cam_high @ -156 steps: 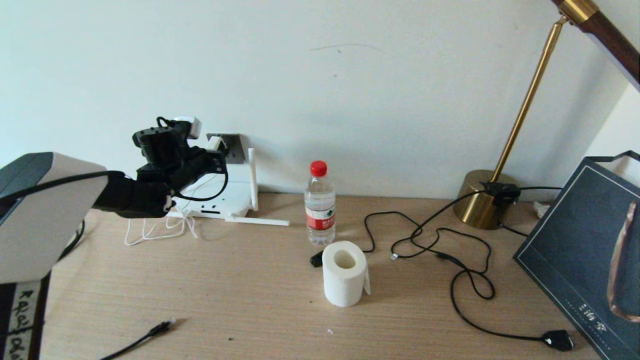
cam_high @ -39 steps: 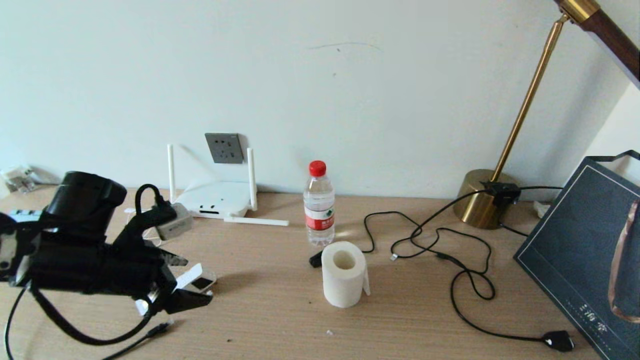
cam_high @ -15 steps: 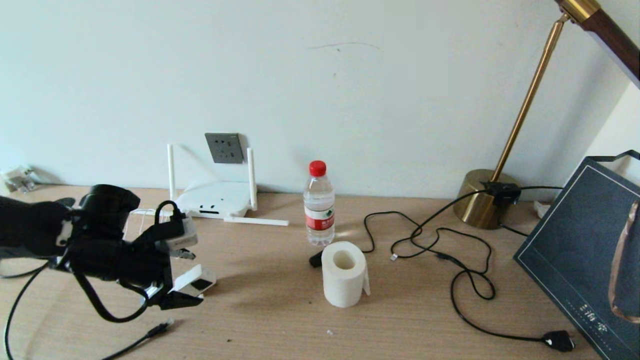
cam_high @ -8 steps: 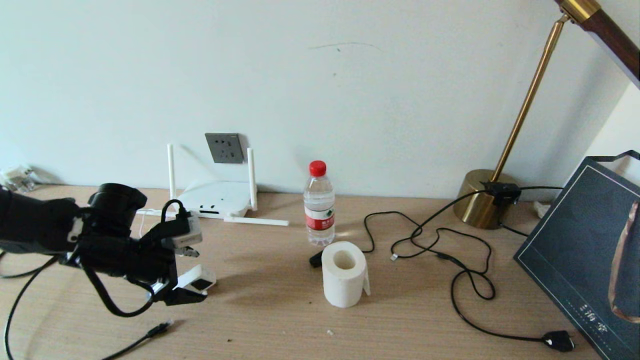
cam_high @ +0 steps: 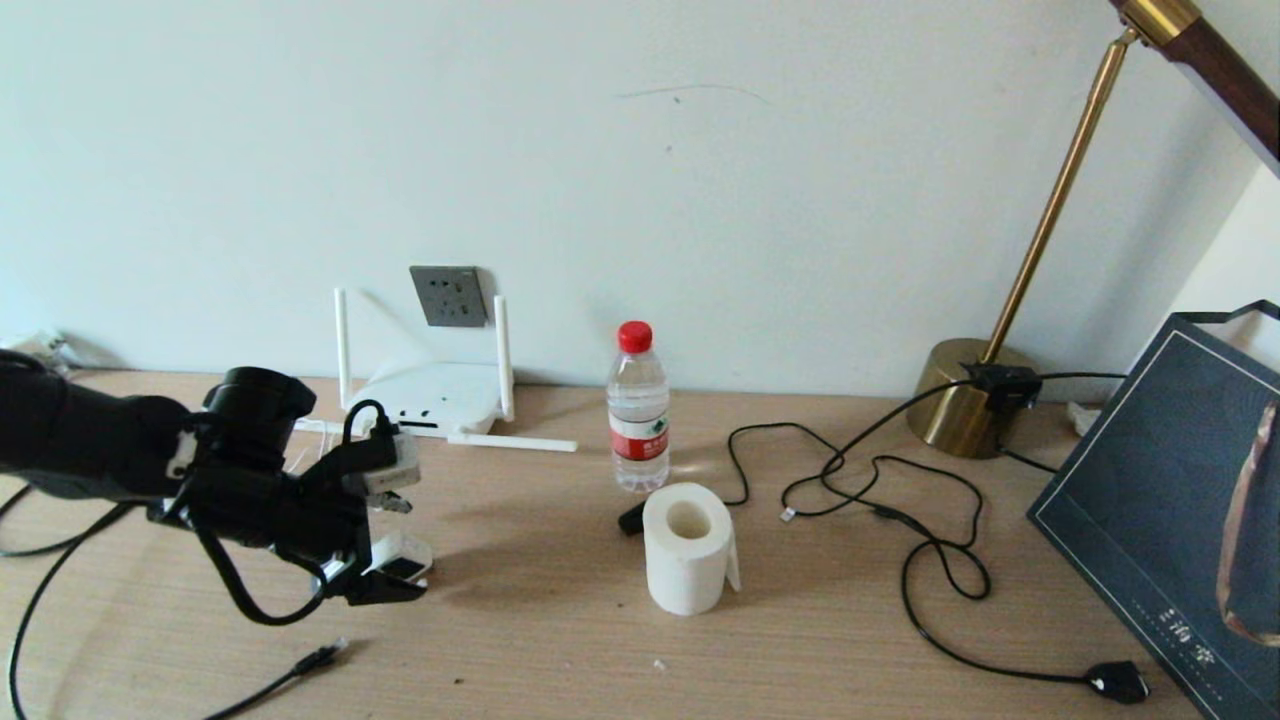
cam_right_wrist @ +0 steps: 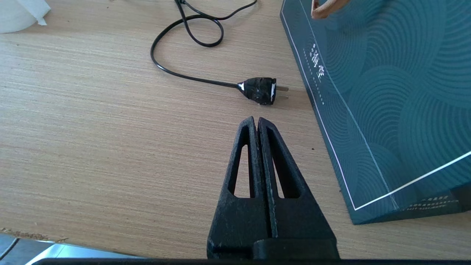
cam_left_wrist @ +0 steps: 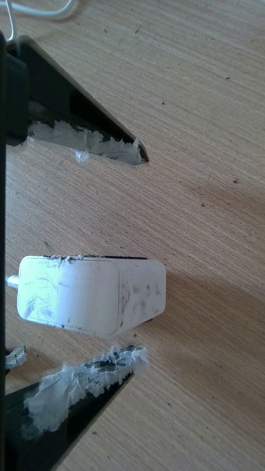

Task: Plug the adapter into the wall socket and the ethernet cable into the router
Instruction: Plug plug into socket

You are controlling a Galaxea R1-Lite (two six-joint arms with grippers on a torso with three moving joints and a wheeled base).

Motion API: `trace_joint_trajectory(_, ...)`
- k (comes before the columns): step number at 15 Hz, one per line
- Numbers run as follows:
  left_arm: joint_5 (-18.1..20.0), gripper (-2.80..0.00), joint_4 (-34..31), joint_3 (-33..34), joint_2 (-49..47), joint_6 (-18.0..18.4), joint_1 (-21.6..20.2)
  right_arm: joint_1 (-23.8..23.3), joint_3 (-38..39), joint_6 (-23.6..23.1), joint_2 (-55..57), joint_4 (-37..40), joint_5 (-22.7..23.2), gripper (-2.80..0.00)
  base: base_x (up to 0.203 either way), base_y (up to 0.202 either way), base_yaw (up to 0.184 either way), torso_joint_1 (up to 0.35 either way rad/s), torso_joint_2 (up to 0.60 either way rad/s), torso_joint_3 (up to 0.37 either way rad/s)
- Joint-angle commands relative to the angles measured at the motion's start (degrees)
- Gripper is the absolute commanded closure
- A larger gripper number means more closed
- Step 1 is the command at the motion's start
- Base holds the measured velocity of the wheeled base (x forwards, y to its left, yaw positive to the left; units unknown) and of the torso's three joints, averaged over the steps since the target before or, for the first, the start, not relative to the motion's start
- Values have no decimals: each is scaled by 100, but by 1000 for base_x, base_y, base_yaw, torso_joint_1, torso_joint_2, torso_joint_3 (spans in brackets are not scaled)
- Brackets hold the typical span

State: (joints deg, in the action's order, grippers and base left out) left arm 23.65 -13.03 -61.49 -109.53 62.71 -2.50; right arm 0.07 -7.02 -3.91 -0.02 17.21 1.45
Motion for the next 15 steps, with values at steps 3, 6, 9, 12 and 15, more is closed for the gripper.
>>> trace_joint_trajectory(3,8,0,-6,5,-42,31,-23,1,-1,-4,2,11,2,0,0,0,0,0,0,0)
trace_joint_trajectory(6,-18,0,-15,14,-16,31,-49,1,-1,-4,2,11,4,0,0,0,0,0,0,0)
trace_joint_trajectory(9,-21,0,-22,32,2,31,-58,1,-1,-4,2,11,4,0,0,0,0,0,0,0)
trace_joint_trajectory(12,-18,0,-33,62,20,24,-58,1,-1,-4,2,11,4,0,0,0,0,0,0,0)
trace_joint_trajectory(15,-18,0,-33,84,42,26,-58,1,-1,-4,2,11,4,0,0,0,0,0,0,0)
